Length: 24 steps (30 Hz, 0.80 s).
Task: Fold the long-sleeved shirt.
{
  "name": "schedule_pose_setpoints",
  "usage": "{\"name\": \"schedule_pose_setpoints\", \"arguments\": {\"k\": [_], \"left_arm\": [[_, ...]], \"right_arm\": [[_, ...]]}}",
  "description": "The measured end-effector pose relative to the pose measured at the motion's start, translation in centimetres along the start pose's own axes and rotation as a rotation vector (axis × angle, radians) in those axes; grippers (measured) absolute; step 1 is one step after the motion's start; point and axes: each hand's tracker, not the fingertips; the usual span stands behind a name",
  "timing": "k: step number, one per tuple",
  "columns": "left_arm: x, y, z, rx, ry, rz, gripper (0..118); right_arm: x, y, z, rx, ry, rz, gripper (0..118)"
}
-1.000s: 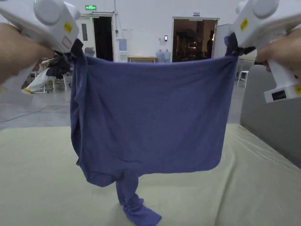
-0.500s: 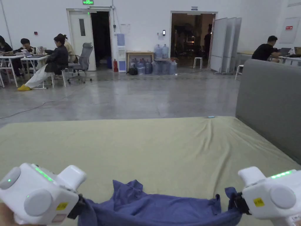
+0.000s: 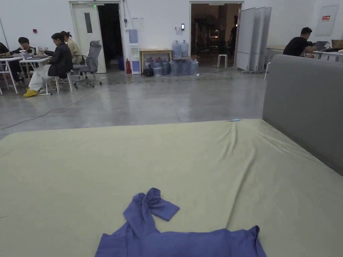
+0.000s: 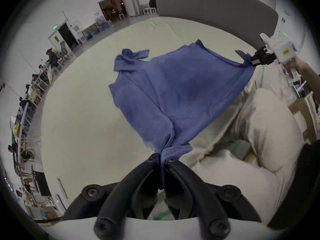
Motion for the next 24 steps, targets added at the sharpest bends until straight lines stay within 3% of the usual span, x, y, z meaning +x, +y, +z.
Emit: {"name": "schedule_pose_setpoints", "arguments": {"k": [5, 14, 21, 22, 23, 24], "left_arm": [[0.9, -2.4, -4.7, -0.097, -0.004, -0.014, 0], [0.2, -3.5, -11.6, -0.208, -0.037, 0.107, 0], [-0.2, -4.0, -11.2, -0.178, -0.049, 0.23, 0], [-0.2, -3.8, -10.2, -0.173, -0.024, 0.244, 11], [-0.5, -3.6, -8.7, -0.156, 0.054, 0.248, 41], [-0.6, -3.7, -7.3, -0.118, 0.089, 0.246, 95]], "right_arm": [[-0.7, -1.2, -3.4, -0.099, -0.001, -0.012, 0], [-0.9, -1.5, -6.9, -0.168, -0.01, -0.078, 0], [0.6, -0.5, -7.1, -0.195, 0.024, -0.132, 5], [0.7, -0.3, -6.3, -0.202, 0.017, -0.139, 13], [1.1, 0.0, -5.1, -0.192, -0.003, -0.147, 28], [1.4, 0.3, -4.0, -0.157, -0.012, -0.15, 60]]}}
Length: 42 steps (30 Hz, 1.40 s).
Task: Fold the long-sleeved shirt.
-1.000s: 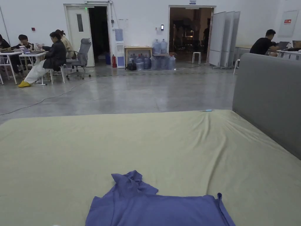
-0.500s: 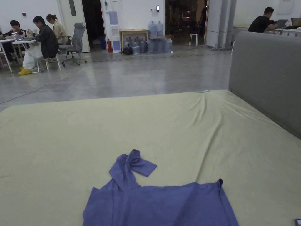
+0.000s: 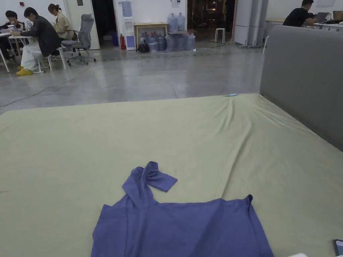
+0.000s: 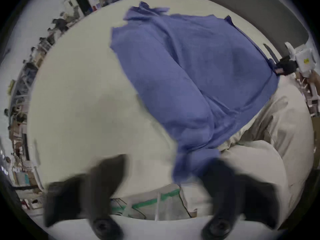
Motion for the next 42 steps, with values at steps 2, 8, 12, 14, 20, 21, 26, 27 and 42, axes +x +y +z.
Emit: {"name": "schedule_pose_setpoints", "arguments": {"k": [2, 8, 12, 14, 20, 21, 26, 27, 42], "left_arm": [[-0.8, -0.2, 3.8, 0.166, -0.046, 0.045, 116], [-1.0, -1.2, 7.0, 0.169, -0.185, 0.208, 79], [1.1, 0.1, 5.6, 0.133, -0.081, 0.137, 0], [0.8, 1.6, 5.5, 0.132, -0.126, 0.144, 0], [-1.3, 12.6, 6.8, 0.217, -0.076, 0.071, 0], [-1.5, 14.8, 6.8, 0.236, -0.057, 0.048, 0], [-3.2, 28.7, 3.3, 0.287, -0.077, 0.028, 0], [-3.6, 31.1, 2.3, 0.301, -0.091, 0.041, 0], [-4.0, 53.0, -18.8, 0.21, -0.025, 0.267, 102]], "right_arm": [[0.2, 0.4, 3.4, 0.12, 0.001, 0.012, 94], [-1.8, 0.8, 9.4, 0.29, 0.082, -0.035, 87], [-5.0, 0.6, 8.5, 0.332, 0.094, -0.034, 0], [-6.5, 1.2, 7.7, 0.349, 0.156, 0.004, 0], [-8.7, 4.2, 7.0, 0.41, 0.207, 0.029, 0], [-8.9, 4.5, 7.0, 0.427, 0.222, 0.029, 0], [-9.2, 6.1, 5.9, 0.497, 0.308, 0.006, 0], [-9.3, 6.1, 5.6, 0.504, 0.307, 0.001, 0], [-8.1, 6.2, 0.9, 0.423, 0.338, -0.071, 0]]}}
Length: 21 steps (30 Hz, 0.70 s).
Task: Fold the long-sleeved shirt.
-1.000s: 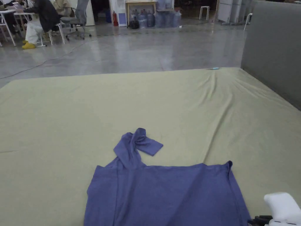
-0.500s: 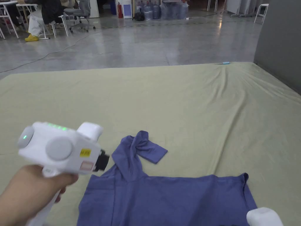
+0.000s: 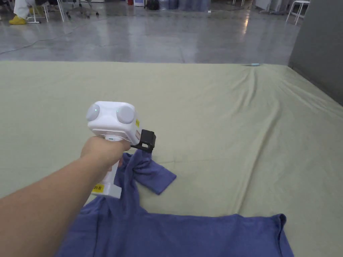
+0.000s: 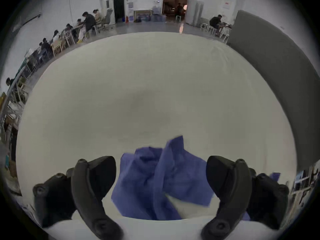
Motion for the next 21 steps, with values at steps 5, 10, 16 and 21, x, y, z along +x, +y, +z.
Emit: {"name": "schedule_pose_setpoints", "arguments": {"k": [5, 10, 16, 21], "left_arm": [[1.9, -1.3, -3.5, -0.069, 0.073, -0.121, 95], [1.6, -3.6, 1.6, 0.012, 0.151, -0.048, 1], [0.0, -5.0, 8.5, 0.07, 0.09, -0.079, 1], [-1.1, -8.2, 16.6, 0.135, 0.051, -0.132, 1]], "right_arm": [[0.4, 0.1, -0.3, -0.01, 0.007, -0.023, 0], [0.3, 0.1, -0.4, -0.014, 0.008, -0.007, 0], [-0.3, -0.1, -0.4, -0.015, 0.004, 0.024, 0], [-0.6, -0.2, -0.5, -0.022, 0.012, 0.05, 0]]}}
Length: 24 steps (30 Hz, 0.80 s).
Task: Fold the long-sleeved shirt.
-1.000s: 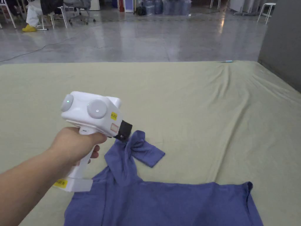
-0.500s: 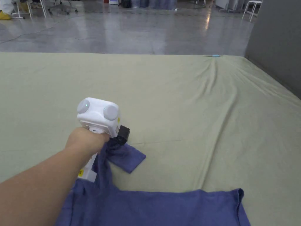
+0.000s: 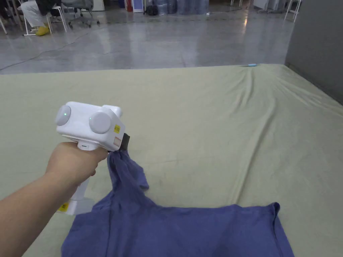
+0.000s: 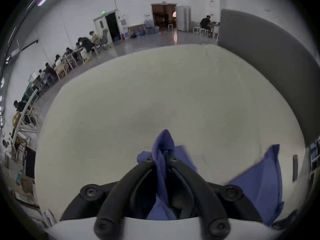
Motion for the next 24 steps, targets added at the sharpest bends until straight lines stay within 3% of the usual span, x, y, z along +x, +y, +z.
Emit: {"name": "schedule_pose_setpoints", "arguments": {"k": [9, 16, 21, 24], "left_arm": [[4.4, -10.8, 11.2, 0.11, 0.045, -0.136, 1], [5.1, -22.7, 7.7, -0.093, -0.007, 0.06, 1], [4.8, -27.4, 3.6, -0.238, 0.025, 0.125, 1], [4.1, -27.5, 3.7, -0.167, 0.001, 0.165, 1]], "right_arm": [[0.2, 0.1, -0.3, -0.029, 0.016, -0.028, 0], [-0.1, -0.1, -0.2, -0.05, 0.021, -0.031, 0], [0.0, 0.1, -0.4, -0.066, 0.023, -0.034, 0], [0.1, 0.1, -0.6, -0.074, 0.027, -0.044, 0]]}}
